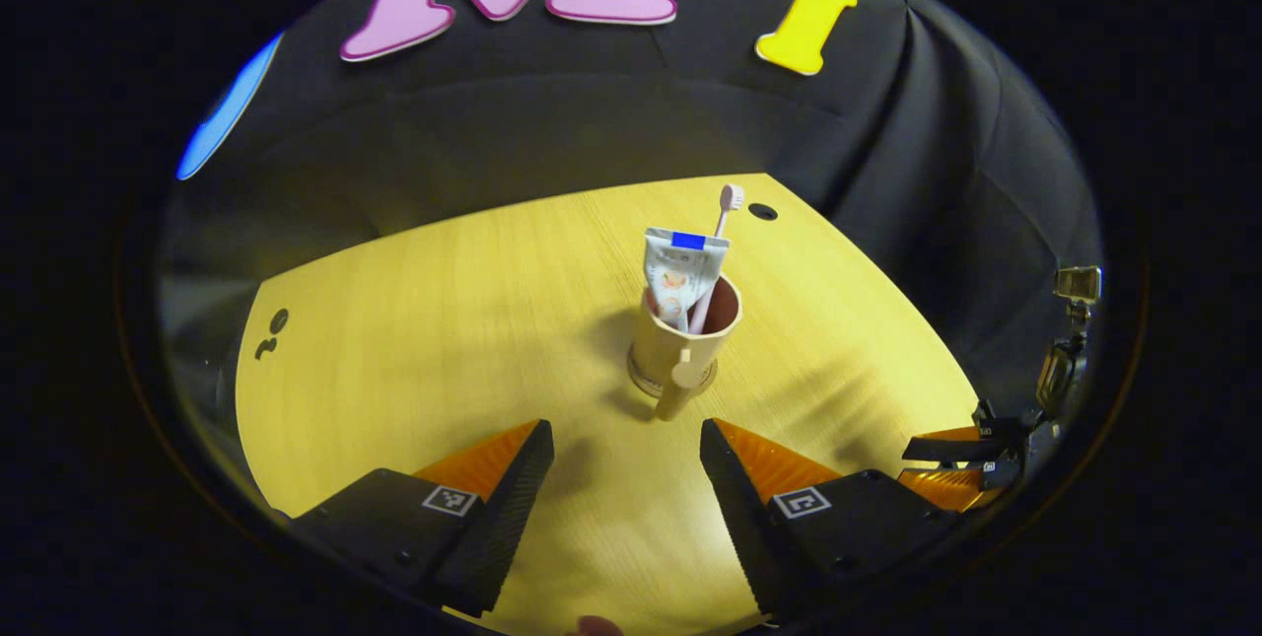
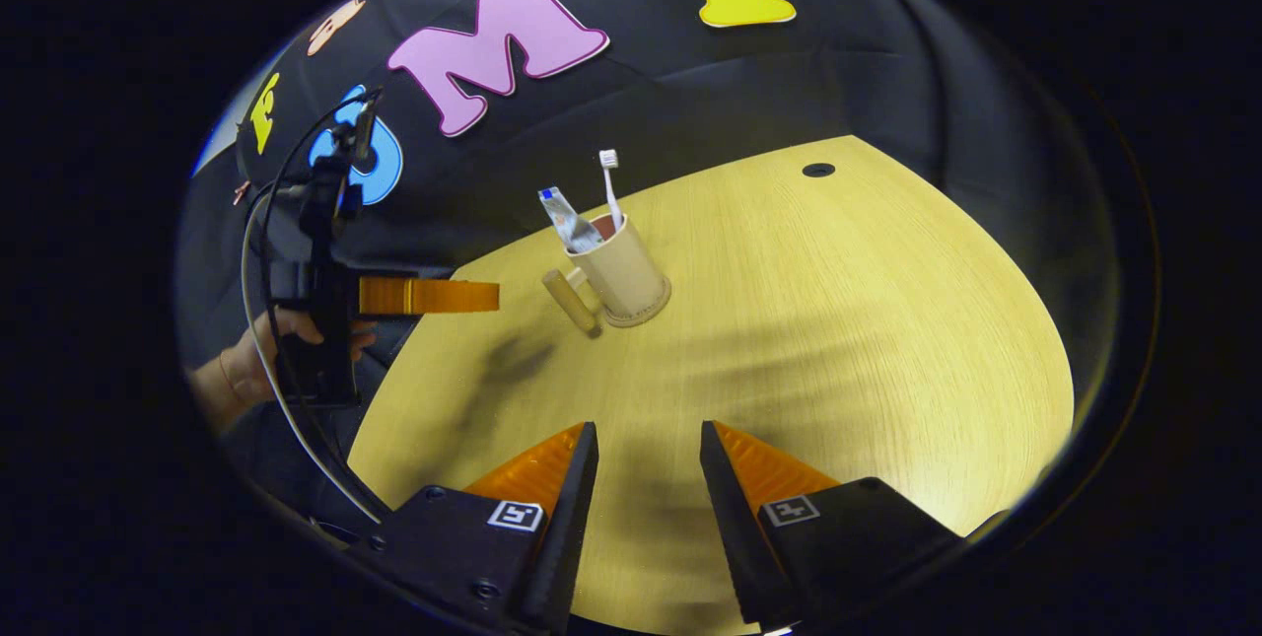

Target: Put the toothbrush and toothpaste on the desktop into the cup, then pick up the cup and place it on the coaster on the desktop.

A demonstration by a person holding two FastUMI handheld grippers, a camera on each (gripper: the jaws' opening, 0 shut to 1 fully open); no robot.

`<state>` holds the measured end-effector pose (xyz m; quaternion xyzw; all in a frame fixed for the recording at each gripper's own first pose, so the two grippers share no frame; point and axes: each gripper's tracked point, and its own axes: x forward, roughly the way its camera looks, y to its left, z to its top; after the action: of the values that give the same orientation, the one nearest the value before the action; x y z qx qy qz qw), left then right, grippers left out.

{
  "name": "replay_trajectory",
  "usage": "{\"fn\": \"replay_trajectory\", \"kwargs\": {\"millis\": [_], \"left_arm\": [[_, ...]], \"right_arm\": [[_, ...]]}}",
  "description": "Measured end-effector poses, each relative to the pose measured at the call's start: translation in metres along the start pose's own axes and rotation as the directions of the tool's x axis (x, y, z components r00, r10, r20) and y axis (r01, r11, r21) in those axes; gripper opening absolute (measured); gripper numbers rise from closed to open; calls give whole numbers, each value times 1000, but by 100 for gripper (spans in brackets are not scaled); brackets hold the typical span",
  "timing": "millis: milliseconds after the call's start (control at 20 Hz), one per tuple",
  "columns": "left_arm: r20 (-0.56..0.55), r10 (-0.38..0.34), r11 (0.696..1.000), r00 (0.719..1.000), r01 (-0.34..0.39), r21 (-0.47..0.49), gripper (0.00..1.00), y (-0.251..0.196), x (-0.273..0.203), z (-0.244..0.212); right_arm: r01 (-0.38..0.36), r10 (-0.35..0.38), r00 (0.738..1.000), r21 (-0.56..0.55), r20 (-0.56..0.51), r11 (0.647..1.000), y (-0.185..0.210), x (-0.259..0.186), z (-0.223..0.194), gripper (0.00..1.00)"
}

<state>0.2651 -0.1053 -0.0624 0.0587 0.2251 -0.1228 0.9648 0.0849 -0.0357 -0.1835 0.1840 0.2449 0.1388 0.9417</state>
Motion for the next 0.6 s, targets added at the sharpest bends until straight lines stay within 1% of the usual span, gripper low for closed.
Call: {"fn": "replay_trajectory", "kwargs": {"millis": [50,100,150,200,250,350,500,600], "left_arm": [[22,2,1000,1000,-2,-1,93,5,-11,-2],[45,4,1000,999,-4,-4,89,8,-23,-4],[67,2,1000,998,-2,-11,93,10,-35,-5],[89,0,1000,996,2,-20,93,13,-46,-7],[102,-7,1000,995,10,-29,93,13,-52,-7],[116,-22,998,993,28,-51,93,17,-70,-16],[129,-18,997,991,29,-77,93,27,-91,-29],[116,-34,993,993,46,-104,94,27,-102,-45]], "right_arm": [[-2,2,1000,-4,0,1000,6,-1,0,65],[-5,5,1000,-8,2,1000,13,-4,2,65],[-8,8,1000,-14,4,1000,19,-5,3,65],[-11,11,1000,-23,6,1000,26,-7,5,49],[-15,15,1000,-34,9,999,33,-9,7,65],[-25,26,1000,-59,14,998,49,-12,11,66],[-42,44,999,-88,15,995,69,-16,14,67],[-51,53,999,-99,13,994,80,-20,14,68]]}}
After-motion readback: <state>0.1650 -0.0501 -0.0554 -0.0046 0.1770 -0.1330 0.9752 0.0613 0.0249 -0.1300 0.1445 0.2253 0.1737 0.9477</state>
